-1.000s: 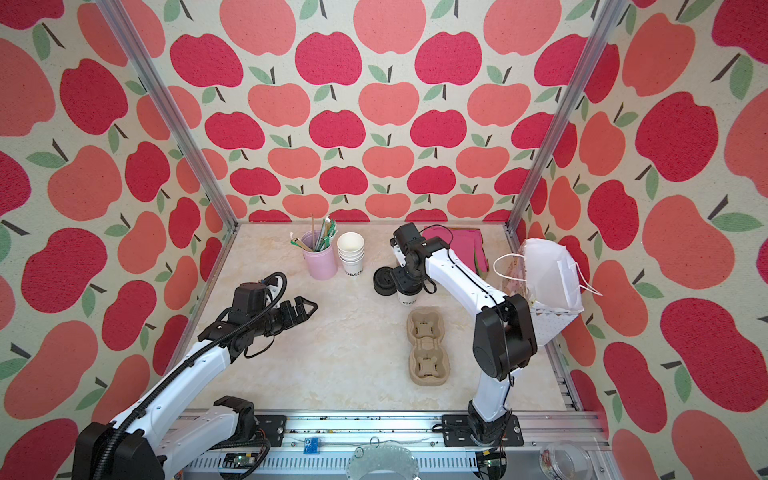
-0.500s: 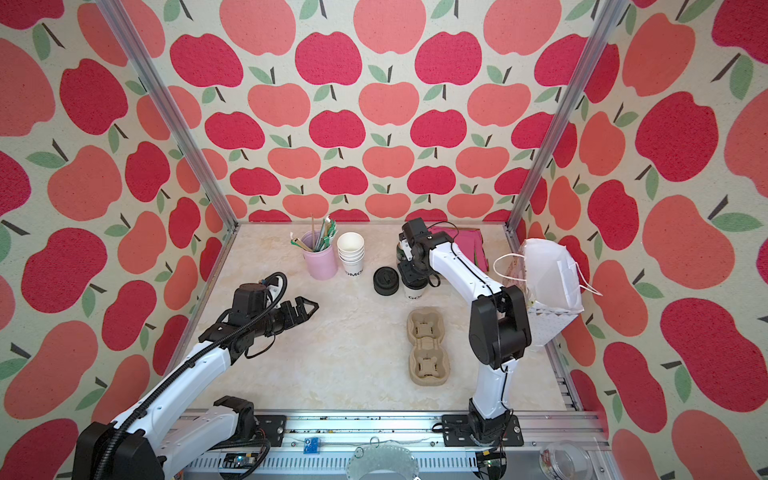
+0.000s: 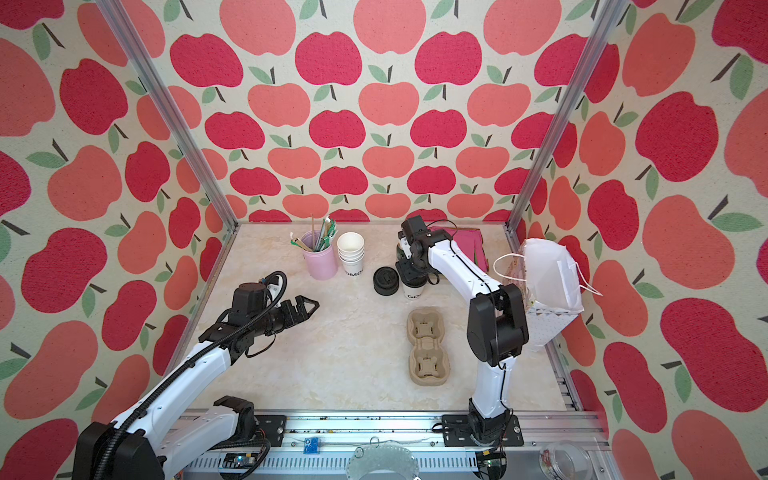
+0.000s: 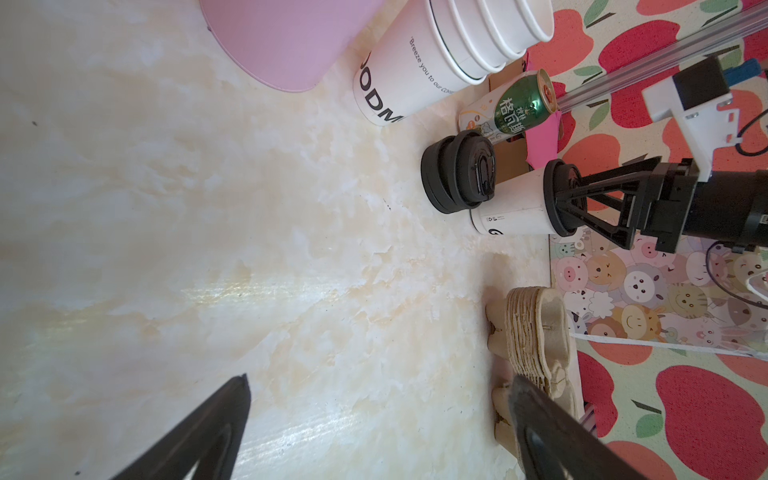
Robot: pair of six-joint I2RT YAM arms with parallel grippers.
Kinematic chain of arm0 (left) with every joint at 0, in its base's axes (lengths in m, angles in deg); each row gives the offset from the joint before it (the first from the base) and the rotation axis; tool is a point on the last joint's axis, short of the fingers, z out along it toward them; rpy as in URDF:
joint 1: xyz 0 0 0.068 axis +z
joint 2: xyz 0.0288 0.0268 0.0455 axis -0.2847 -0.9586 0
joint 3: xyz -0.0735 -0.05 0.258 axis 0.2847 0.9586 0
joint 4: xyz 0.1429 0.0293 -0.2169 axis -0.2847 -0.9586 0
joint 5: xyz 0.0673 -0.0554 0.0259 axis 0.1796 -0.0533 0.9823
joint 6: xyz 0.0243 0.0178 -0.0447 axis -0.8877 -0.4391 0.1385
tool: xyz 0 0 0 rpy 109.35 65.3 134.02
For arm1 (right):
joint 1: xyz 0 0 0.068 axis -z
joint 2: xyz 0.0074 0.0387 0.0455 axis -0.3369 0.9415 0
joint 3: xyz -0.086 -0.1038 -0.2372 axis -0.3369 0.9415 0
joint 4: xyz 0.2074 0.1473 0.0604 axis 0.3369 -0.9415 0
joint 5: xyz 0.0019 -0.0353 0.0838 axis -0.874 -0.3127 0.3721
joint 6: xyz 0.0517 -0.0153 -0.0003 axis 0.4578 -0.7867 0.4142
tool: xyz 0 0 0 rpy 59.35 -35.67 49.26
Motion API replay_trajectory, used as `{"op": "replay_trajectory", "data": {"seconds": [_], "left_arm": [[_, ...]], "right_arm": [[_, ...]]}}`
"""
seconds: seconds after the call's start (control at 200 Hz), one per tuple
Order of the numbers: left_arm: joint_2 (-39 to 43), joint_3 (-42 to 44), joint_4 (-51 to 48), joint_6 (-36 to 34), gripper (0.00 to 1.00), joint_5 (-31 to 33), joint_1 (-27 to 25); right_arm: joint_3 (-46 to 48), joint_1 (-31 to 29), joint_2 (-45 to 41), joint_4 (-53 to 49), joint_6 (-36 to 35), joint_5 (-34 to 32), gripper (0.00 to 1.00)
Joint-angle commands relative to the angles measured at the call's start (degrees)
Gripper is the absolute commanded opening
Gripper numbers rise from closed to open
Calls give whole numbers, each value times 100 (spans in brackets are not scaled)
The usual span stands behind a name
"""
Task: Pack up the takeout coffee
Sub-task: 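Lower the cup beside the other lidded cup and open the right gripper, then move the right gripper to the cartoon-print paper bag in the corner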
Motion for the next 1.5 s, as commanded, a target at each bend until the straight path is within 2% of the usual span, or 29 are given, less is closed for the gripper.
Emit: {"op": "replay_trajectory", "data": {"seconds": [0.0,0.44,0.73,0.96,1.126,1.201,1.286,1.406,1.496], "left_arm": [[4,82,111,-52,99,-76,34],[30,91,84,-36,99,-73,35],[41,73,154,-52,99,-93,35],[39,57,191,-74,99,-112,34],[26,57,221,-91,99,-124,33],[13,55,225,-98,99,-144,35],[6,65,256,-88,99,-154,35],[-5,64,269,-88,99,-164,31],[-20,64,286,-89,99,-166,35]], "right_arm": [[-213,20,96,-215,-86,84,79],[-313,31,20,-287,-86,135,81],[-388,24,-670,-279,-62,-162,87],[-108,175,-1604,-23,-68,-1055,89],[152,604,-2255,278,-54,-2175,90],[301,896,-2536,418,-39,-2945,90],[621,1253,-2866,732,-171,-3402,90],[948,1811,-3153,981,-275,-3665,91],[1090,2192,-3214,1014,-165,-3481,91]]}}
